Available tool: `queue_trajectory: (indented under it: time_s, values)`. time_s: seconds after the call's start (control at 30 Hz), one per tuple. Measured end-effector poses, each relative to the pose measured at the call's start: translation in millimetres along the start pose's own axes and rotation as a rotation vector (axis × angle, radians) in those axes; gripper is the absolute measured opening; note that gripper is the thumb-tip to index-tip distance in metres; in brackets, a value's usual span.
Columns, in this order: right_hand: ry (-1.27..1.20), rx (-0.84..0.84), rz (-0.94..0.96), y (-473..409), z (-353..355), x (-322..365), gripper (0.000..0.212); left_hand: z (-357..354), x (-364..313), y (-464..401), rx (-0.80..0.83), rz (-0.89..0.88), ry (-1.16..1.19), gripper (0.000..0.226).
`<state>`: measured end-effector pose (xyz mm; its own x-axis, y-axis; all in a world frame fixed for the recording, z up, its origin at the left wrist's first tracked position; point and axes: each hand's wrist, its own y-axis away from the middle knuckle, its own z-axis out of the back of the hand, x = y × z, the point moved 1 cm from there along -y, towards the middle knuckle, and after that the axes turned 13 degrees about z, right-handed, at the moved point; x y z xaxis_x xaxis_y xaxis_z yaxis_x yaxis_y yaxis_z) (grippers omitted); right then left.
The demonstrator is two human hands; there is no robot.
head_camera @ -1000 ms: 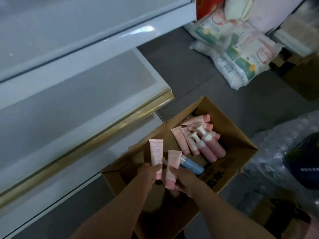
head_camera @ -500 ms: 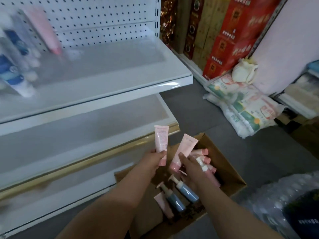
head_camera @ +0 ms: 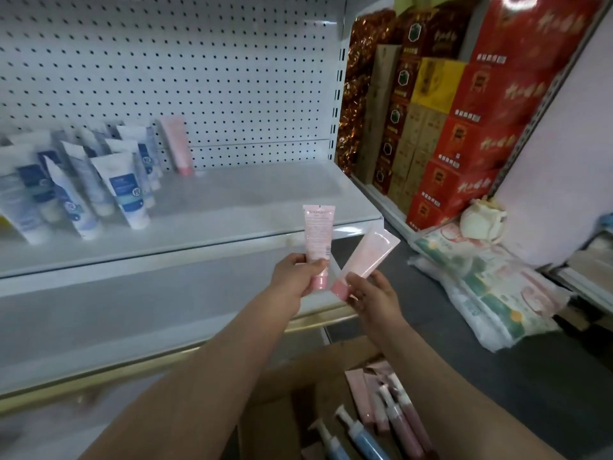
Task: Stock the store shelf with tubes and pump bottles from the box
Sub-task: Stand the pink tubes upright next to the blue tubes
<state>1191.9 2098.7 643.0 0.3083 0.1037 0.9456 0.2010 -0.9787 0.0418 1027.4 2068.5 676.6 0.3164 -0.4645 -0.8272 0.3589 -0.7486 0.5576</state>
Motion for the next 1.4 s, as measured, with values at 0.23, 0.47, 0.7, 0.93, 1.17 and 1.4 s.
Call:
queue_trajectory:
  time_s: [0.23, 0.47, 0.7, 0.93, 1.17, 1.4]
  values:
    - [-0.026, 0.070, 0.117, -26.5, -46.6, 36.8, 0.036, 28.6, -47.4, 2.7, -0.058, -0.119, 0.110, 0.032]
    - [0.011, 0.137, 0.159, -64.7, -100.2, 50.7, 0.040, 68.1, -89.7, -15.3, -0.178, -0.204, 0.141, 0.027]
    - [0.064, 0.208, 0.192, -99.9, -156.9, 49.5, 0.039, 109.8, -124.7, -49.9, -0.287, -0.263, 0.141, 0.029]
    - [0.128, 0.234, 0.238, -141.7, -209.3, 41.5, 0.033, 145.3, -149.5, -90.1, -0.376, -0.278, 0.201, 0.026]
    - [0.183, 0.221, 0.235, -189.9, -256.0, 20.8, 0.034, 179.1, -172.8, -135.9, -0.496, -0.286, 0.217, 0.019]
    - [0.240, 0.251, 0.261, -232.1, -301.8, -0.4, 0.027, 213.0, -186.2, -177.9, -0.687, -0.335, 0.177, 0.025]
